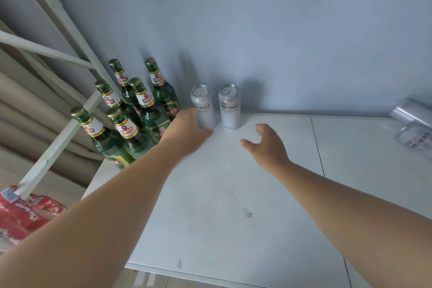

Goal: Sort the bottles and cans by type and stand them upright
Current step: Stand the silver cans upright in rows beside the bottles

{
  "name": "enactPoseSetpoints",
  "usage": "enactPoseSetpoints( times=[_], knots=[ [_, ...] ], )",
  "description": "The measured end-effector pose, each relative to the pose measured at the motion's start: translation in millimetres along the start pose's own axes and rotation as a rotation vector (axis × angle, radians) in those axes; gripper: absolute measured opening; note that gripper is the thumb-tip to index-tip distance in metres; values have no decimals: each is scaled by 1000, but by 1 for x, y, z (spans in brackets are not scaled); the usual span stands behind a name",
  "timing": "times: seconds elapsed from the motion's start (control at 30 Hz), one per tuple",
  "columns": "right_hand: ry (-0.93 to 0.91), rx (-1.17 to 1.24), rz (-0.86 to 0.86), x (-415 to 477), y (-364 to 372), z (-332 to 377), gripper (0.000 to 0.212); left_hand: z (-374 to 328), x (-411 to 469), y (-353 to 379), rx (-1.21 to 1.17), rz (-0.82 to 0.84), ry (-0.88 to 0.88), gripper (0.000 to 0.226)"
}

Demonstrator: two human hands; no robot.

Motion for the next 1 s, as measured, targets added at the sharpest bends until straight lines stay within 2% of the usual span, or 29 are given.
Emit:
enactPoseSetpoints(
  times=[0.1,0.23,0.37,0.7,1.0],
  knots=[
    [28,11,-50,-21,-12,-7,71,-7,-12,9,8,23,64,30],
    [56,16,-107,-59,-30,-18,70,-12,-28,26,7,57,122,60],
    [84,-6,-172,-102,-54,-32,68,-31,-47,47,-53,95,189,70],
    [170,12,-317,-181,-127,-85,67,-118,-93,91,-27,161,354,70],
    [276,51,-401,-224,-221,-177,66,-244,-112,160,64,219,483,68]
  ],
)
Point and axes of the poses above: each hand's wrist, its own x-axis towards the middle knuckle, its own y-axis out of the palm, z = x × y, the point moved 8 cm from there along x, towards the middle knuckle, and after that the axes turned 6 degrees about z, right-handed, at the moved point
